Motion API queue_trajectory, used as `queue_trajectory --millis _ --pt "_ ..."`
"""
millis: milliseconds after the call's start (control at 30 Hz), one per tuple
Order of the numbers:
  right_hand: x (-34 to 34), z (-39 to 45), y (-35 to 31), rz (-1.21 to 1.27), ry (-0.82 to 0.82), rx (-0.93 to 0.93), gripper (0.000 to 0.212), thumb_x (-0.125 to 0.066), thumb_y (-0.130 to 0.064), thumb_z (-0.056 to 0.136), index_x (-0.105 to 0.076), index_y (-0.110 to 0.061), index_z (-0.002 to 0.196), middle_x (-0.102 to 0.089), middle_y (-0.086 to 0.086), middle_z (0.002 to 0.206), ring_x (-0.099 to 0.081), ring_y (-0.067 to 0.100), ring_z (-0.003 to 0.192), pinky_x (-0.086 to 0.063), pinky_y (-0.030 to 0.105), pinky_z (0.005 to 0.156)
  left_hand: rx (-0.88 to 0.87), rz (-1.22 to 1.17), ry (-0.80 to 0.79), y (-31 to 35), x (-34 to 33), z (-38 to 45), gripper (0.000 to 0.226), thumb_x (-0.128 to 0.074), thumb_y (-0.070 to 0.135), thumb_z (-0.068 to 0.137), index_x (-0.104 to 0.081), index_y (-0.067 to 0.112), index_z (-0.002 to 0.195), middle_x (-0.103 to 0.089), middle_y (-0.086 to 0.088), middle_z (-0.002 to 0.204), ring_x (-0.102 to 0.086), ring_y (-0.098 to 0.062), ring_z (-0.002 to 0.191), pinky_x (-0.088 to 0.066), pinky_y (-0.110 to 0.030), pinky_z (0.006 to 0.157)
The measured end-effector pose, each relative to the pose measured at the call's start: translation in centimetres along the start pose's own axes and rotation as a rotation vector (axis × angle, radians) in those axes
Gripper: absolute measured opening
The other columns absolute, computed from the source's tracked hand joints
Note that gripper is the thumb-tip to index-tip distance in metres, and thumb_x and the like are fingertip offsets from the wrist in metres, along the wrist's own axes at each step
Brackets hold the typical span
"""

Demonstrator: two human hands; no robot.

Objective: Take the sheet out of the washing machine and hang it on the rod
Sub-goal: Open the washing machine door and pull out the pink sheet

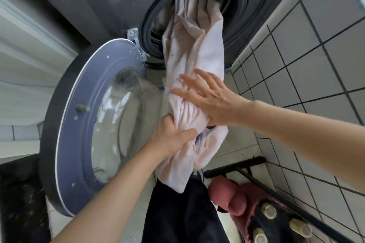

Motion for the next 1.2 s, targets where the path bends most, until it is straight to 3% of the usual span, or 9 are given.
queue_trajectory --millis 100,167,267,367,533,767,933,1067,1200 --pt "-0.1 2.2 -0.2 -0.006 -0.069 0.15 0.119 -0.069 -0.073 0.06 0.003 -0.04 0.15 -0.005 -0.003 0.159 -0.004 0.038 0.145 -0.013 0.057 0.113 -0.028 0.097 0.003 -0.1 1.1 -0.8 0.024 -0.071 0.019 0.072 -0.059 0.018 0.093 -0.059 0.012 0.081 -0.057 -0.007 0.074 -0.045 -0.021 0.06" --pt "-0.3 3.3 -0.4 0.087 -0.116 0.189 0.114 -0.069 -0.07 0.063 0.002 -0.043 0.148 -0.013 -0.009 0.157 -0.006 0.034 0.144 -0.012 0.056 0.113 -0.041 0.15 -0.01 -0.5 2.0 -1.1 0.016 -0.071 0.018 0.071 -0.056 0.017 0.077 -0.056 0.009 0.07 -0.055 -0.013 0.067 -0.042 -0.025 0.057" --pt "-1.0 5.0 -1.3 0.125 -0.132 0.197 0.107 -0.068 -0.069 0.062 -0.01 -0.039 0.146 -0.037 -0.009 0.137 -0.029 0.027 0.129 -0.025 0.05 0.107 -0.053 0.308 -0.014 -1.1 3.2 -1.7 0.026 -0.072 0.023 0.07 -0.047 0.019 0.063 -0.05 0.006 0.061 -0.047 -0.015 0.055 -0.036 -0.025 0.05" --pt "-1.8 6.8 -2.9 0.127 -0.203 0.181 0.092 -0.066 -0.068 0.064 -0.028 -0.036 0.142 -0.041 -0.007 0.125 -0.035 0.023 0.113 -0.031 0.046 0.1 -0.094 0.453 0.032 -1.5 3.9 -2.3 0.027 -0.069 0.026 0.069 -0.044 0.019 0.062 -0.053 0.004 0.062 -0.05 -0.016 0.056 -0.039 -0.024 0.05" --pt "-2.8 9.2 -3.7 0.153 -0.211 0.218 0.048 -0.062 -0.066 0.07 -0.062 -0.029 0.101 -0.047 -0.006 0.107 -0.033 0.019 0.102 -0.028 0.033 0.088 -0.132 0.531 0.06 -2.8 6.0 -2.2 0.027 -0.068 0.032 0.07 -0.042 0.023 0.071 -0.057 0.005 0.069 -0.057 -0.019 0.066 -0.048 -0.029 0.057" --pt "-4.2 10.4 -1.9 0.113 -0.263 0.254 0.052 -0.063 -0.06 0.07 -0.061 -0.033 0.114 -0.04 -0.015 0.136 -0.022 0.02 0.133 -0.022 0.04 0.105 -0.207 0.745 0.071 -4.7 8.3 -2.2 0.05 -0.046 0.061 0.064 -0.046 0.02 0.094 -0.058 0.003 0.078 -0.056 -0.024 0.07 -0.049 -0.035 0.062" --pt "-4.3 10.6 -0.7 0.047 -0.369 0.227 0.059 -0.062 -0.047 0.079 -0.044 -0.035 0.133 -0.044 -0.006 0.141 -0.014 0.018 0.142 -0.014 0.044 0.111 -0.224 0.762 0.118 -5.1 9.8 -2.0 0.04 -0.062 0.054 0.073 -0.044 0.024 0.091 -0.06 0.004 0.081 -0.053 -0.027 0.071 -0.047 -0.035 0.061" --pt "-3.9 11.5 0.8 0.043 -0.383 0.194 0.058 -0.063 -0.051 0.075 -0.044 -0.039 0.129 -0.054 -0.003 0.127 -0.033 0.018 0.129 -0.018 0.044 0.109 -0.256 0.68 0.149 -5.4 10.9 -2.1 0.035 -0.063 0.047 0.071 -0.048 0.025 0.094 -0.06 0.004 0.079 -0.054 -0.026 0.071 -0.049 -0.039 0.063" --pt "-3.7 12.0 1.2 -0.046 -0.435 0.198 0.057 -0.058 -0.056 0.079 -0.039 -0.043 0.132 -0.055 -0.012 0.116 -0.035 0.02 0.115 -0.024 0.043 0.104 -0.423 0.652 0.199 -5.7 11.5 -2.6 0.038 -0.053 0.039 0.06 -0.055 0.025 0.095 -0.058 0.007 0.074 -0.051 -0.021 0.064 -0.049 -0.038 0.056"
Point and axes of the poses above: each hand's wrist, its own z-axis towards the middle knuckle, its own x-axis out of the back of the hand, y = z × x, the point moved 2 cm from there along z, towards the middle knuckle
